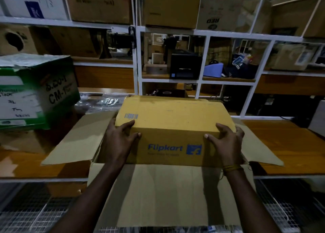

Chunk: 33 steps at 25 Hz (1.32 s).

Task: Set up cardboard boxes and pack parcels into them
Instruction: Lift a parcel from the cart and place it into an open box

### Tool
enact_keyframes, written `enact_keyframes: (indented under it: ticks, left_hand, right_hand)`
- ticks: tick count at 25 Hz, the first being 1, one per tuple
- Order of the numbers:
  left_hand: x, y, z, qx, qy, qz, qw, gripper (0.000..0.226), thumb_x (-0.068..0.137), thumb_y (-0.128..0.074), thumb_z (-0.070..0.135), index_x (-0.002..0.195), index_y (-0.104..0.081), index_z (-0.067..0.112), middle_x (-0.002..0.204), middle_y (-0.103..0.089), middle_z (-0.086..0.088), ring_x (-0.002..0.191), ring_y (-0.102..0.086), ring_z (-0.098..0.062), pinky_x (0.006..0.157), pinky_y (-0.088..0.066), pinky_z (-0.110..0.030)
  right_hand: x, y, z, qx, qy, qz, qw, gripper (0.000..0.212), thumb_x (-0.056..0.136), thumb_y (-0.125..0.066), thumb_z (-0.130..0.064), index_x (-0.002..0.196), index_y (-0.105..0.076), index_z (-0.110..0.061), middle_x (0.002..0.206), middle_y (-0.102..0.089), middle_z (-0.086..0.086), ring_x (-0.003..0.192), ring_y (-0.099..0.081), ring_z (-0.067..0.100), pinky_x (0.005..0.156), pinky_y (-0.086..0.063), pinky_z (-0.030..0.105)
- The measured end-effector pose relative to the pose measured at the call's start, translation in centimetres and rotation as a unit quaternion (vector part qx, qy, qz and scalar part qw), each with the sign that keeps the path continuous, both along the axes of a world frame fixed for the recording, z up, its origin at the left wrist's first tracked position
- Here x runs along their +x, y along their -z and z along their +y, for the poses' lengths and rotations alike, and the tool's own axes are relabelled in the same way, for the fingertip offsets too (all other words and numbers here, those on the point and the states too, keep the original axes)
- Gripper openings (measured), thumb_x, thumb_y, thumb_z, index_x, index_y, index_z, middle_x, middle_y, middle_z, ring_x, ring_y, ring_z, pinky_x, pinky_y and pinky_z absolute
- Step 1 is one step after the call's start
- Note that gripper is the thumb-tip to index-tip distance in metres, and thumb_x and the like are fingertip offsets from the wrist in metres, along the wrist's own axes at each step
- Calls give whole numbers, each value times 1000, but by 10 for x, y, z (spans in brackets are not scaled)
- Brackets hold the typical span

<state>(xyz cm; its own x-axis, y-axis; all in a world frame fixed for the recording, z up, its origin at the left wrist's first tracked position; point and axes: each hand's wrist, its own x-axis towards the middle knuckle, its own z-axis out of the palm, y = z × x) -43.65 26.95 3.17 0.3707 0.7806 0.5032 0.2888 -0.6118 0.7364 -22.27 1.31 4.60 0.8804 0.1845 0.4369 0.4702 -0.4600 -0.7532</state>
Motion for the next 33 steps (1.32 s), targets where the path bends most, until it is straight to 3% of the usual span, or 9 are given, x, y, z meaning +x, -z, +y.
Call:
enact_keyframes:
  ticks: [5, 10, 14, 16, 19, 23, 27, 33]
  left_hand:
    - [10, 32, 9, -30, -11, 54, 998, 50, 73, -87, 29, 121, -71, 29, 149, -40, -15, 132, -42, -38, 105, -44, -54]
    - [-4, 89, 5, -68, -30, 103, 992, 48, 76, -85, 23, 121, -71, 26, 157, -31, -19, 140, -36, -39, 111, -40, -52]
    - [-13, 111, -3, -54, -46, 192, 979, 53, 83, -79, 35, 133, -64, 30, 162, -21, -18, 146, -25, -37, 115, -32, -54]
    - [-8, 109, -7, -43, -61, 228, 971, 54, 84, -74, 46, 135, -60, 33, 162, -19, -20, 148, -19, -39, 117, -23, -57]
    - [3, 105, -12, 13, -82, 291, 953, 60, 89, -56, 65, 139, -57, 30, 161, -25, -21, 151, -8, -40, 120, -8, -57]
    - [23, 94, -15, 1, -47, 346, 937, 75, 89, -29, 69, 147, -46, 25, 163, -25, -13, 152, -15, -34, 120, -10, -57]
    - [38, 83, -14, 1, -16, 416, 909, 57, 101, -37, 56, 153, -32, 34, 164, -18, -5, 153, -11, -30, 117, -11, -63]
    - [64, 40, 7, -22, 98, 514, 852, 63, 97, -51, 54, 153, -32, 33, 158, -27, -3, 145, -27, -28, 113, -24, -62]
  right_hand:
    - [20, 14, 19, -13, -8, 48, 999, 59, 70, -88, -24, 124, -66, -20, 149, -28, 17, 133, -34, 37, 113, -32, 43]
    - [7, 91, 15, -57, -31, 106, 992, 64, 70, -88, -30, 128, -65, -21, 147, -35, 20, 136, -32, 37, 113, -35, 45]
    - [-6, 113, 9, -121, -20, 101, 987, 62, 78, -81, -39, 134, -61, -24, 154, -23, 16, 139, -31, 38, 113, -34, 50]
    - [-4, 120, 6, -164, -14, 78, 983, 62, 81, -74, -49, 137, -58, -28, 157, -20, 17, 143, -25, 38, 116, -27, 52]
    - [2, 118, 14, -230, -35, 52, 971, 64, 88, -57, -63, 144, -48, -33, 163, -8, 19, 151, -2, 37, 121, -6, 55]
    - [17, 107, 27, -350, -88, 33, 932, 67, 94, -29, -71, 153, -25, -40, 165, -3, 17, 152, 6, 35, 116, 7, 64]
    - [36, 95, 35, -412, -133, 36, 901, 68, 93, -23, -73, 153, -18, -43, 164, -2, 18, 150, 7, 41, 114, 8, 67]
    - [62, 75, 66, -442, -272, 57, 853, 68, 91, -37, -71, 153, -17, -48, 167, 1, 5, 151, 7, 38, 115, 10, 67]
